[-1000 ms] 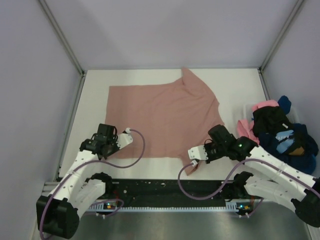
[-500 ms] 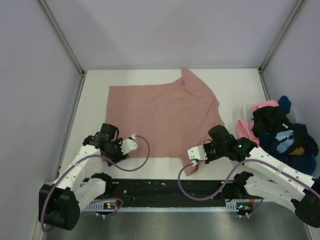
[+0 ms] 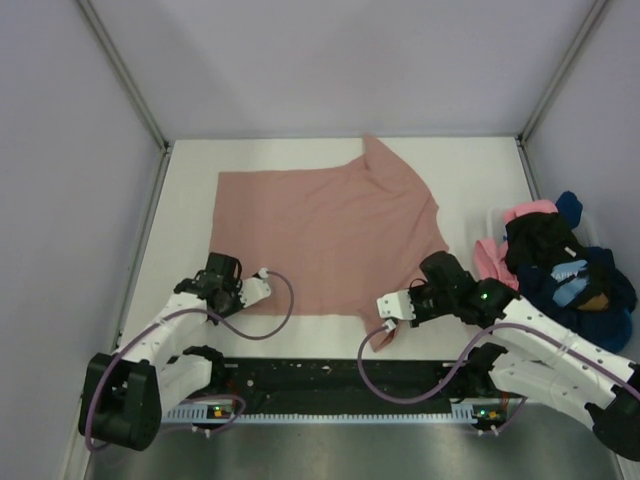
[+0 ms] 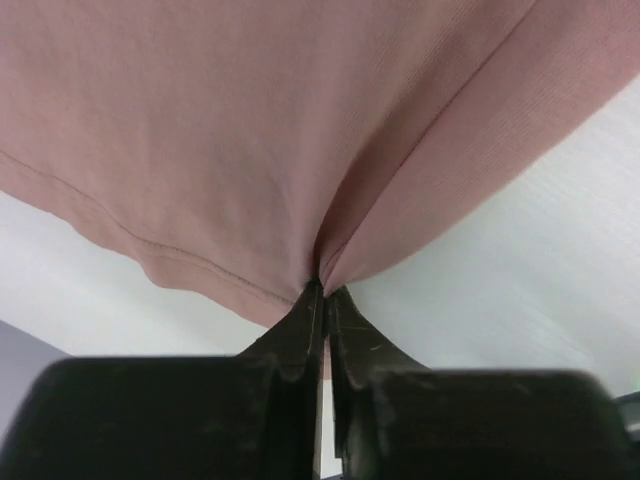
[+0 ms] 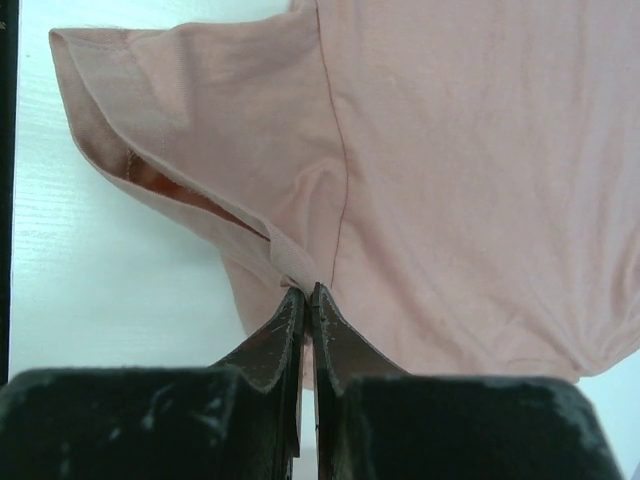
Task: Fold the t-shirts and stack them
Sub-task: Grap the side of the flattened tshirt closest away from the robot with both arms, then fold the flattened tshirt in 1/3 of the way
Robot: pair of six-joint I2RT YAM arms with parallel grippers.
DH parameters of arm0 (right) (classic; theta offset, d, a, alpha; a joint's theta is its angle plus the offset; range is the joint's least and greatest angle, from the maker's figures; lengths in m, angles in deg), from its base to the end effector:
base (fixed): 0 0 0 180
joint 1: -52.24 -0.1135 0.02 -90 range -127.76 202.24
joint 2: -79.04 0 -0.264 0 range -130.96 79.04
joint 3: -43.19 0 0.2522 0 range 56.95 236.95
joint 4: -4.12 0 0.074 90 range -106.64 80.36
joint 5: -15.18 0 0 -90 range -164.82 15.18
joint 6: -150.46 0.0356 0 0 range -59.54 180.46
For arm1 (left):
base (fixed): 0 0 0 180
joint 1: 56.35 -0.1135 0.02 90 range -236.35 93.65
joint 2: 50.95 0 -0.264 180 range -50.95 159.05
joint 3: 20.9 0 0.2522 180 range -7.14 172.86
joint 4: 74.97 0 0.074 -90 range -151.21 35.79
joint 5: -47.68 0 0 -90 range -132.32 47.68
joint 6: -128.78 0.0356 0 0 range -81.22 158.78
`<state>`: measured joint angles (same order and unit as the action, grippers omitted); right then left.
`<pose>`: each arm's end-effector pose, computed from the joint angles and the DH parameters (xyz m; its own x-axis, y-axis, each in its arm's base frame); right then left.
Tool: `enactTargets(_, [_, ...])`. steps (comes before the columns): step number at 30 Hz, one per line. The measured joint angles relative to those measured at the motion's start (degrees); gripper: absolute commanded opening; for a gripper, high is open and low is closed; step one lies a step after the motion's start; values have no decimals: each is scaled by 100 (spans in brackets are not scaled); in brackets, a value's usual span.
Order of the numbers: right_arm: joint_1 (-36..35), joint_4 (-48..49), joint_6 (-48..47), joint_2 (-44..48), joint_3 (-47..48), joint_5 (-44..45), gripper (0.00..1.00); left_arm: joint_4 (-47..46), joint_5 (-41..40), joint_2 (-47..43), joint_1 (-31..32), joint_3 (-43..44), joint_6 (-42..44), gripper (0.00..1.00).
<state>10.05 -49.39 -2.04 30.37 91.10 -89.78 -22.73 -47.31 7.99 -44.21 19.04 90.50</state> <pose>0.1132 0.1150 0.2204 0.3969 -0.7969 -0.4555 -0.8847 -0.1998 -0.4212 0.1546 -0.0301 0.1539 -0.4305 0.8925 -0.1346 0.8395 0.4507 0.3035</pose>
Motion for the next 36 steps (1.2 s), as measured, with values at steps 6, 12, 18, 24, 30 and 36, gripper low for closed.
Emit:
enactTargets(6, [236,33,225,79,7,26,0,-160,-238,-343,0,-127,-2,0])
enactTargets(12, [1104,516,457,-151,284,-214,0,-138,-341,-468,-2,409,-4,0])
enactTargets(18, [1707,1327,466,-1281,898,-509,0,-562,-358,245,-39,1095,11,0])
enactTargets(24, [2288,1766,302,-2389,1676,-702,0,-778,-354,1143,-157,1561,37,0])
enactTargets(30, [2608,1926,109,-3008,2238,-896,0,-1106,-365,1939,-372,2004,33,0])
enactTargets(36, [2826,2004,-33,-3390,2459,-925,0,-1213,-348,2382,-413,2184,35,0])
